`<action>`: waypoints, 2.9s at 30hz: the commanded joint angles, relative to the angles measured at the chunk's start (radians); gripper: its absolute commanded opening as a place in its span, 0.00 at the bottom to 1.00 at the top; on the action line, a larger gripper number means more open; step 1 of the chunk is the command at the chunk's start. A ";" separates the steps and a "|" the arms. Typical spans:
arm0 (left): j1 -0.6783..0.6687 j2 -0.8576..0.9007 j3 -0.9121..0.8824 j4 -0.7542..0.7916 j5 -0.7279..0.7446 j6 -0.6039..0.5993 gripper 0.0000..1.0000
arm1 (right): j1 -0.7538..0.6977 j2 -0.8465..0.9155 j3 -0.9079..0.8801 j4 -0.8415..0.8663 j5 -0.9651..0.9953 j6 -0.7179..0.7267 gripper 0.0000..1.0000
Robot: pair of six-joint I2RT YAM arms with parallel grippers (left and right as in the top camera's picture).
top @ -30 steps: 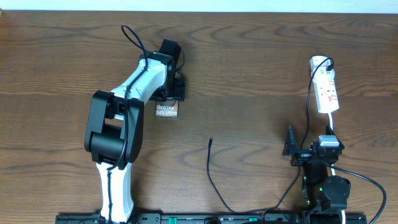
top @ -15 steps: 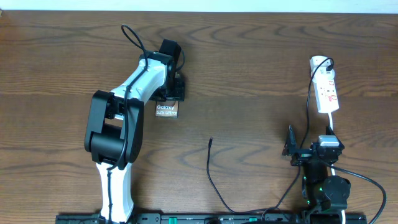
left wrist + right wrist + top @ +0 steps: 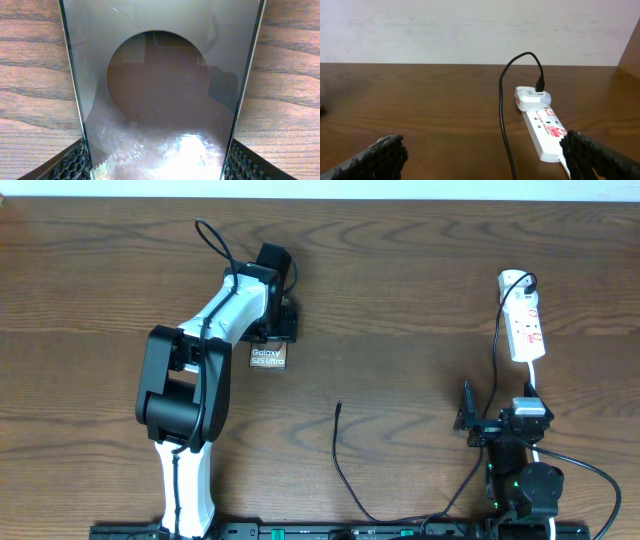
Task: Plug charger to phone and switch on socket
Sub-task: 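Close the left gripper on the phone's sides, then lift the phone with the left gripper and tilt it upright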
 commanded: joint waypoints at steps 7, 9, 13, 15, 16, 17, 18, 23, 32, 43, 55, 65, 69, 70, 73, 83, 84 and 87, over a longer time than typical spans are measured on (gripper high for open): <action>0.003 -0.010 -0.005 -0.004 0.014 0.010 0.07 | 0.008 -0.006 -0.002 -0.004 -0.005 0.007 0.99; 0.003 -0.023 -0.005 -0.003 0.014 0.010 0.07 | 0.008 -0.006 -0.002 -0.004 -0.005 0.007 0.99; 0.003 -0.047 -0.005 0.000 0.014 0.010 0.07 | 0.008 -0.006 -0.002 -0.004 -0.005 0.007 0.99; 0.003 -0.055 -0.005 -0.001 0.014 0.010 0.07 | 0.008 -0.006 -0.002 -0.004 -0.005 0.007 0.99; 0.003 -0.059 -0.005 -0.001 0.014 0.010 0.07 | 0.008 -0.006 -0.002 -0.004 -0.005 0.007 0.99; 0.003 -0.061 -0.005 -0.001 0.014 0.010 0.07 | 0.008 -0.006 -0.002 -0.005 -0.005 0.007 0.99; 0.003 -0.063 -0.004 -0.002 0.014 0.010 0.07 | 0.008 -0.006 -0.002 -0.004 -0.005 0.007 0.99; 0.003 -0.077 -0.001 -0.003 0.014 0.010 0.07 | 0.008 -0.006 -0.002 -0.004 -0.005 0.007 0.99; 0.003 -0.119 0.000 -0.004 0.014 0.010 0.07 | 0.008 -0.006 -0.002 -0.004 -0.005 0.007 0.99; 0.004 -0.127 0.000 -0.029 0.019 0.010 0.07 | 0.008 -0.006 -0.002 -0.004 -0.005 0.007 0.99; 0.053 -0.127 0.000 -0.061 0.354 0.010 0.07 | 0.008 -0.006 -0.002 -0.004 -0.005 0.007 0.99; 0.159 -0.127 0.000 -0.073 0.763 0.010 0.07 | 0.008 -0.006 -0.002 -0.004 -0.005 0.007 0.99; 0.196 -0.127 0.000 -0.073 0.901 0.001 0.07 | 0.008 -0.006 -0.002 -0.004 -0.005 0.007 0.99; 0.206 -0.127 0.000 -0.073 0.939 -0.011 0.07 | 0.008 -0.006 -0.002 -0.005 -0.005 0.007 0.99; 0.224 -0.127 0.000 -0.072 1.009 -0.039 0.07 | 0.008 -0.006 -0.002 -0.004 -0.005 0.007 0.99; 0.249 -0.127 0.000 -0.068 1.217 -0.150 0.07 | 0.008 -0.006 -0.002 -0.005 -0.005 0.007 0.99; 0.250 -0.127 0.000 -0.068 1.220 -0.180 0.07 | 0.008 -0.006 -0.002 -0.004 -0.005 0.007 0.99; 0.251 -0.127 0.000 -0.044 1.219 -0.230 0.07 | 0.008 -0.006 -0.002 -0.004 -0.005 0.007 0.99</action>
